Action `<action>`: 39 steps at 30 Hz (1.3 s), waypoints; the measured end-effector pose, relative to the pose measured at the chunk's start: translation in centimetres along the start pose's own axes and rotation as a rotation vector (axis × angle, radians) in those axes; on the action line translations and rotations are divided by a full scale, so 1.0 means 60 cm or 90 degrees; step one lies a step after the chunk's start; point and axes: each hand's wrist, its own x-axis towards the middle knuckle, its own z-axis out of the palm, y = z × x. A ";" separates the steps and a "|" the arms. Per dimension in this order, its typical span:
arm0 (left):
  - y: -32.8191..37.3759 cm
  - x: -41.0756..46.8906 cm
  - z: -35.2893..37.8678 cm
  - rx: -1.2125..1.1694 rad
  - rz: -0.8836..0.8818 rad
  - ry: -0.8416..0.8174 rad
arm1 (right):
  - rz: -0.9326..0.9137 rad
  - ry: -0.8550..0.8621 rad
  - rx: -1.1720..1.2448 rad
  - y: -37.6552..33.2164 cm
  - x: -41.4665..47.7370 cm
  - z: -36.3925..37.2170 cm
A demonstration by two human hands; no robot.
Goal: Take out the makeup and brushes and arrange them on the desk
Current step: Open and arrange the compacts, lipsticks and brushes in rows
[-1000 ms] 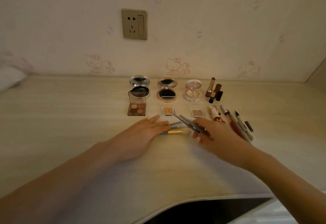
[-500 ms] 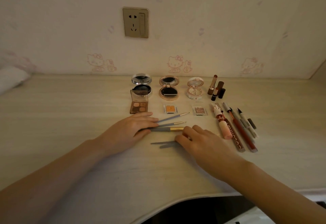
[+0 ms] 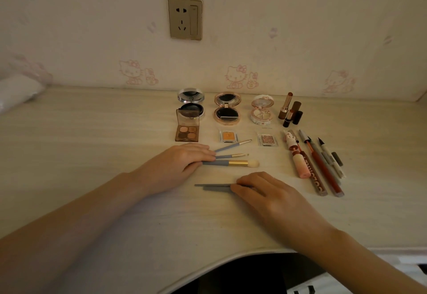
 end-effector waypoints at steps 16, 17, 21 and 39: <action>0.014 -0.009 -0.006 -0.028 -0.059 0.014 | -0.016 -0.006 -0.030 0.014 0.046 0.024; 0.018 -0.011 0.000 -0.022 -0.071 0.000 | -0.014 -0.010 -0.034 0.015 0.049 0.027; 0.029 -0.024 0.029 0.021 -0.112 -0.062 | 0.052 0.029 0.014 0.033 0.057 0.031; 0.056 -0.022 0.024 0.110 -0.010 -0.123 | 0.152 -0.070 0.102 0.080 0.098 0.032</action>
